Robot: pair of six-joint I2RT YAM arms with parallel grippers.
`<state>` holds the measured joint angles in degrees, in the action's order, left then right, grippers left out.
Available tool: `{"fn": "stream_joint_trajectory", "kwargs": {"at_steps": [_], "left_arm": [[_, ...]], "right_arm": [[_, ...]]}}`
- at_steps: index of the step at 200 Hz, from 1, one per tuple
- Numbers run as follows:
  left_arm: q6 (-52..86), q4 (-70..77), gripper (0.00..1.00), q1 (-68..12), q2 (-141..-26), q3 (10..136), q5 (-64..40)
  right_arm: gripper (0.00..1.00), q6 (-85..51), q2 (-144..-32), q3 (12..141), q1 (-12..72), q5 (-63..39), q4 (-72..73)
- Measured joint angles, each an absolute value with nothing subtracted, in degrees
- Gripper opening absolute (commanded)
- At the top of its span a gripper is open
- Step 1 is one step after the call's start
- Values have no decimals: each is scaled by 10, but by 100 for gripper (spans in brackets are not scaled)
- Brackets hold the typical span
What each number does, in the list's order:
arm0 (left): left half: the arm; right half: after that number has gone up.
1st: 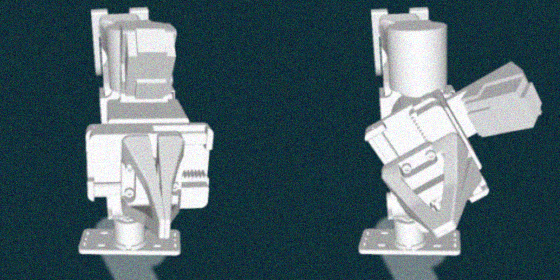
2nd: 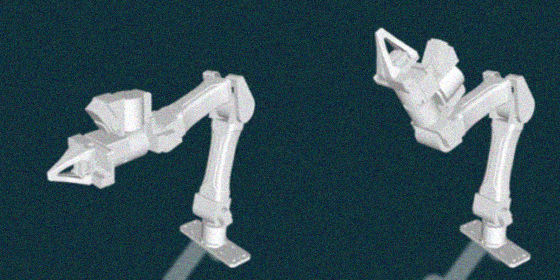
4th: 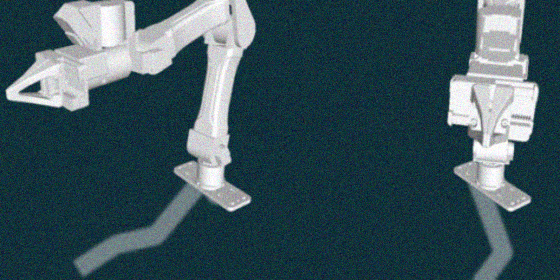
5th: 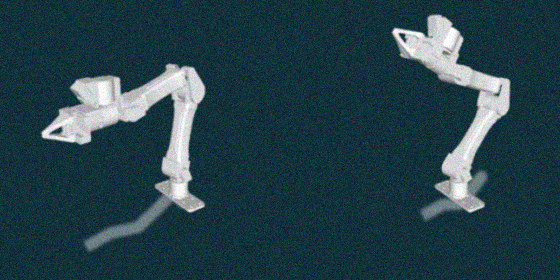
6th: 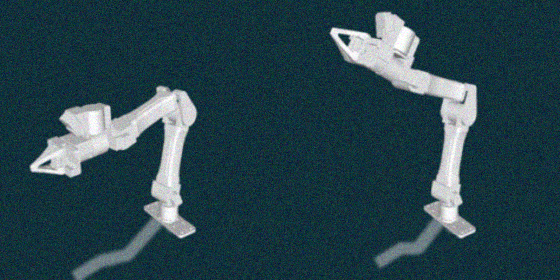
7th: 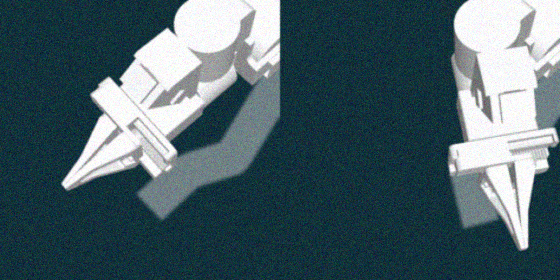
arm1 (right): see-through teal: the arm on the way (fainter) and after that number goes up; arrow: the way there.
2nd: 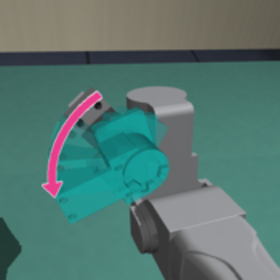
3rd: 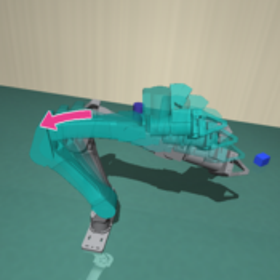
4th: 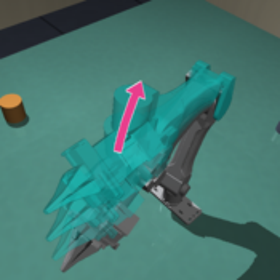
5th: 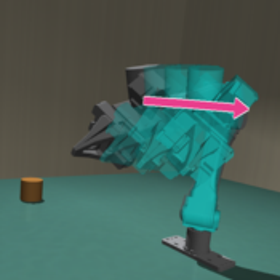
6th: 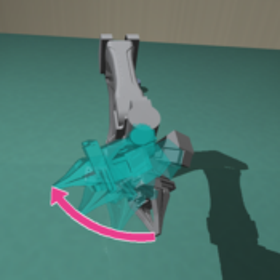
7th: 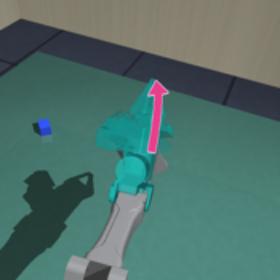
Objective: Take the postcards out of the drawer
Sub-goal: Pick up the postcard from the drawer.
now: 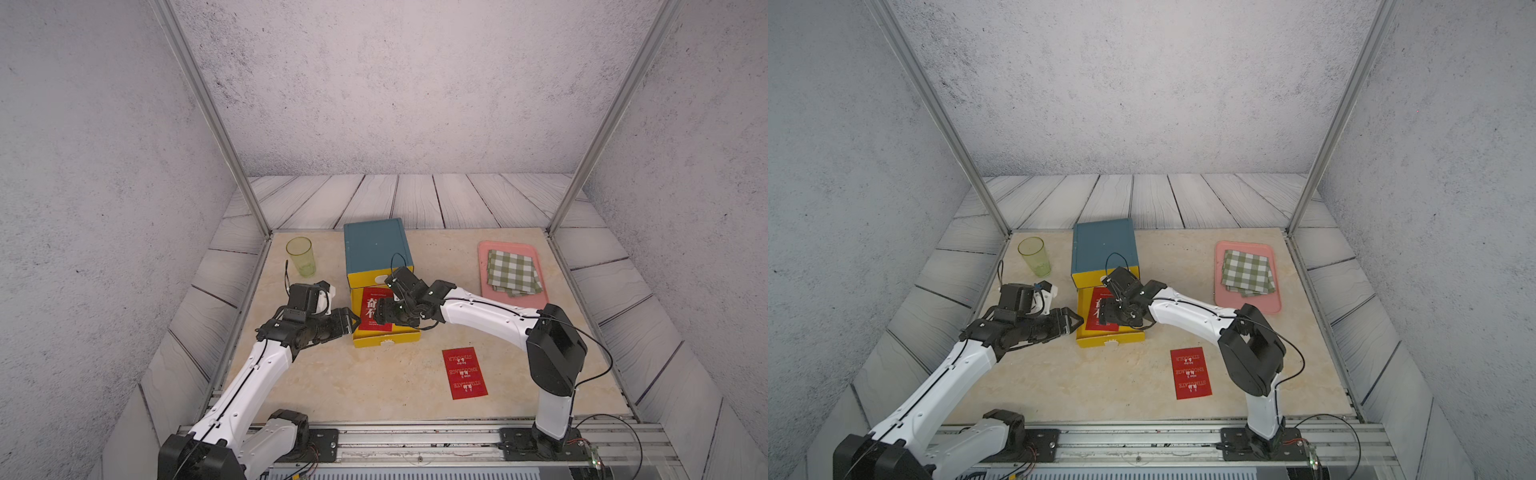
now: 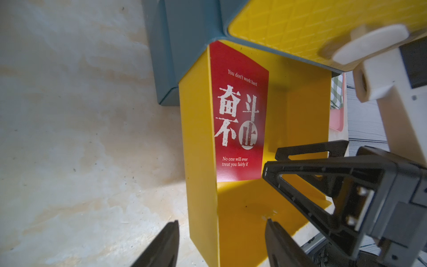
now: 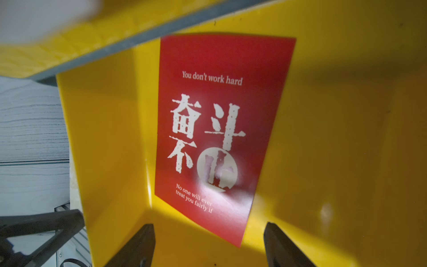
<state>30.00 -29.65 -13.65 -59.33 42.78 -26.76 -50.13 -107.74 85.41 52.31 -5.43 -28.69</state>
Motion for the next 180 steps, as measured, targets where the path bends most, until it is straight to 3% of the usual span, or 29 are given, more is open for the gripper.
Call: {"fn": "stream_joint_trajectory", "kwargs": {"at_steps": [74,180], "left_arm": [[298,-293,52,-145,-605,427,-268],[294,-293,47,-152,-607,427,-266]], "right_arm": [[79,-509,-1090,860,523,-48,-288],[79,-519,-1107,869,524,-41,-284]]}}
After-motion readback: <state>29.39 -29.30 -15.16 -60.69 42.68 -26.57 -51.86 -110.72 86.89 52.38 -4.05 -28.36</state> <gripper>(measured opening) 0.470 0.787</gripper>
